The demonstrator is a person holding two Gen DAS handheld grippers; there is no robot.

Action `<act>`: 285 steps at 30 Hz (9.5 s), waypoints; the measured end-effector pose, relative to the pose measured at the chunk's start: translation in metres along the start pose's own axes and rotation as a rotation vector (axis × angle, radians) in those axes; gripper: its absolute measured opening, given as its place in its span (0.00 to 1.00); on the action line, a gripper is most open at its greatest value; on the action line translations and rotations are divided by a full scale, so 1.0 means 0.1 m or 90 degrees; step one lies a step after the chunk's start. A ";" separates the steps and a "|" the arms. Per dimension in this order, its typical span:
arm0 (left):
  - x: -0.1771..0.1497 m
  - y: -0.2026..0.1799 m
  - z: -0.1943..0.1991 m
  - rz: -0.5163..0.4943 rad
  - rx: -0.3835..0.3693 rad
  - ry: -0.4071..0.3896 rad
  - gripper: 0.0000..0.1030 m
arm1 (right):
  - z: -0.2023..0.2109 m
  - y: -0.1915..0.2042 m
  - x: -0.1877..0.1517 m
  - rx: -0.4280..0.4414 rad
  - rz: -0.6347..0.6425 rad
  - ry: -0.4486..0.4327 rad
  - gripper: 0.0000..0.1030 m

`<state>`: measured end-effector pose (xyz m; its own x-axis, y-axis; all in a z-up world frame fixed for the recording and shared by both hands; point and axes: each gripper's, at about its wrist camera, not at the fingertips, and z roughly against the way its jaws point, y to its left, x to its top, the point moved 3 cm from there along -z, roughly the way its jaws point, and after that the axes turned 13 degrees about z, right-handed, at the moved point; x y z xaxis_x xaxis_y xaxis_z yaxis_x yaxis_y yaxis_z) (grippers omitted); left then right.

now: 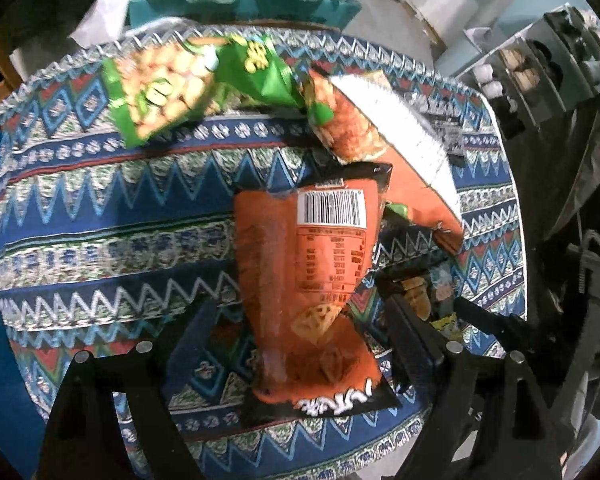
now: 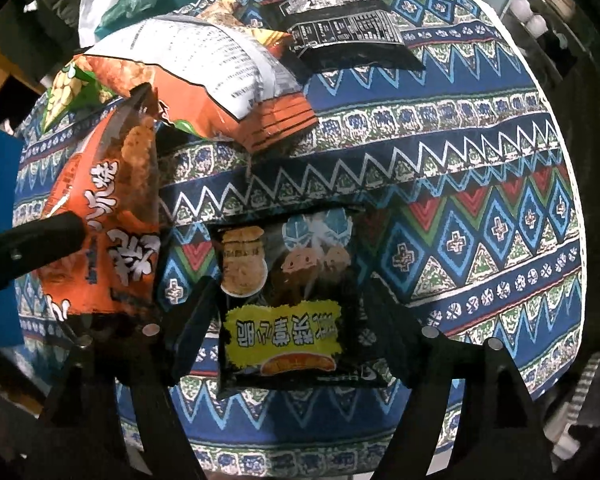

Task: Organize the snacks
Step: 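Lift both held bags and carry them over the cardboard box, then lower both bags into the box and open both tools, then move both tools back to the snacks on the cloth, then grasp the green pea snack bag with the left tool while the right tool grasps the white printed bag, then lift both held bags and carry them over the cardboard box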

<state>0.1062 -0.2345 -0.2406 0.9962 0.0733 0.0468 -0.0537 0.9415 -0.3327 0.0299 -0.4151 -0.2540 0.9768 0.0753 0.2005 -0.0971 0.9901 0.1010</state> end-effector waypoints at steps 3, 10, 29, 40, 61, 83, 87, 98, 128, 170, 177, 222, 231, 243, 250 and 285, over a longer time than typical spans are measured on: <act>0.00 0.02 -0.16 0.004 0.001 0.023 0.85 | -0.03 0.00 -0.04 0.003 0.001 0.002 0.73; -0.09 0.10 -0.25 -0.008 -0.022 0.019 0.70 | -0.19 0.00 -0.02 -0.011 0.011 0.009 0.74; -0.37 0.44 0.21 -0.022 0.006 -0.029 0.46 | 0.13 0.61 0.07 -0.022 0.065 -0.012 0.66; -0.46 0.52 0.73 -0.030 -0.002 -0.086 0.46 | 0.55 0.86 0.08 0.049 0.090 -0.073 0.66; -0.45 0.75 1.49 -0.027 0.010 -0.183 0.46 | 1.10 1.30 0.35 0.054 0.136 -0.167 0.66; -0.29 1.51 2.15 0.055 0.002 -0.266 0.46 | 1.25 2.37 0.88 0.115 0.215 -0.203 0.66; -0.29 1.71 2.27 0.074 0.003 -0.281 0.46 | 1.25 2.60 0.96 0.125 0.230 -0.203 0.66; -0.29 2.35 2.48 0.143 0.032 -0.310 0.46 | 1.17 3.26 1.07 0.146 0.286 -0.191 0.66; -0.34 3.50 2.42 0.257 0.140 -0.302 0.53 | 0.79 4.34 1.16 0.162 0.367 -0.142 0.72; -0.30 1.98 2.17 0.048 0.137 -0.276 0.75 | 1.24 2.83 1.03 0.062 0.241 -0.197 0.79; -0.30 1.67 2.07 0.009 0.129 -0.266 0.78 | 1.26 2.44 0.97 0.046 0.206 -0.201 0.79; 0.15 1.06 0.93 -0.033 0.123 -0.161 0.78 | -0.32 0.89 0.98 -0.007 0.065 -0.014 0.67; 0.13 0.98 0.97 -0.038 0.121 -0.168 0.78 | -0.21 0.82 0.62 0.002 0.058 -0.003 0.45; 0.25 0.66 0.85 -0.086 0.121 -0.165 0.78 | 0.30 0.35 0.35 0.021 -0.029 -0.073 0.45; 0.61 0.49 0.79 -0.102 0.109 -0.156 0.78 | 0.33 0.30 0.40 0.017 -0.034 -0.079 0.45; 1.24 0.17 -0.14 -0.224 0.150 -0.092 0.44 | -0.40 0.62 0.82 -0.009 0.017 -0.011 0.55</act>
<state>0.2293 -0.2138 -0.2540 0.9379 -0.2350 0.2552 0.2555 0.9655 -0.0500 0.1120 -0.3429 -0.2707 0.9705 0.1002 0.2194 -0.1206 0.9893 0.0818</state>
